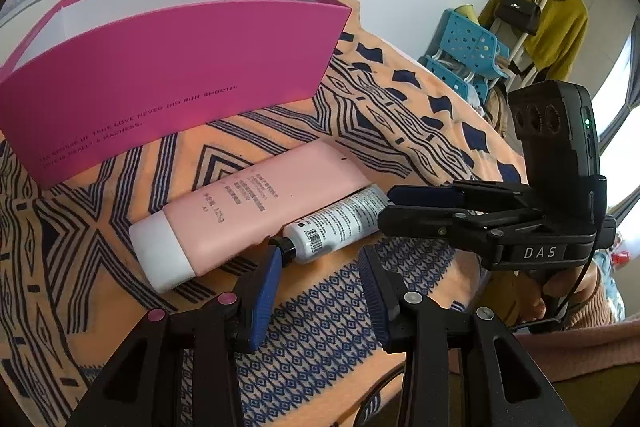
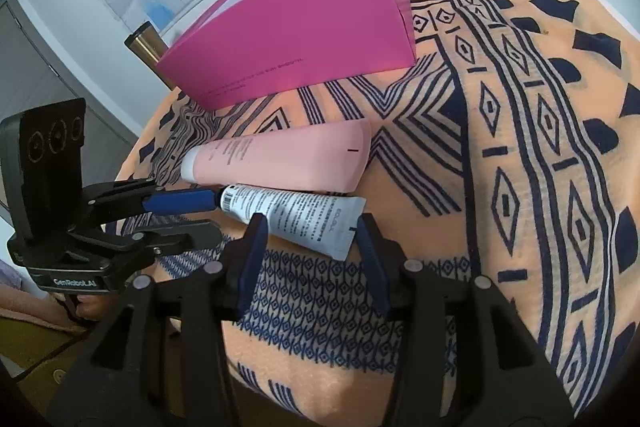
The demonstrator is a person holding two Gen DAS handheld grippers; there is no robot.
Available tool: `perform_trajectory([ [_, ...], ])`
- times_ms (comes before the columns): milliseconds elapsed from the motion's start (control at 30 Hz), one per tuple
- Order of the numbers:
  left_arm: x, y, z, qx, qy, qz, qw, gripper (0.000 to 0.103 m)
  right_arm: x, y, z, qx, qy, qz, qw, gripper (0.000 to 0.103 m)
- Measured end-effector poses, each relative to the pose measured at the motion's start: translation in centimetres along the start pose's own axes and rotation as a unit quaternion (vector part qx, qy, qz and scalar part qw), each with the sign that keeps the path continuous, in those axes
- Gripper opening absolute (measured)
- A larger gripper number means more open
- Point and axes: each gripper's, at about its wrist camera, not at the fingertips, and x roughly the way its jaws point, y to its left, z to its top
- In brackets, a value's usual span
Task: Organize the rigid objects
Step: 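Move the right gripper to the white tube and grasp it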
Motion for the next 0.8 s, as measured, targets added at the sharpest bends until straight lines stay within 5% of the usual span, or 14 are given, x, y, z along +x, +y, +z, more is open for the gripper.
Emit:
perform_trajectory([
  [800,-3.3,-0.1,2.0,0.005,-0.056,0.013,0.9984,0.040,-2.8,2.0,2.7,-0.039,-0.049,-0.002,0.998,0.049],
])
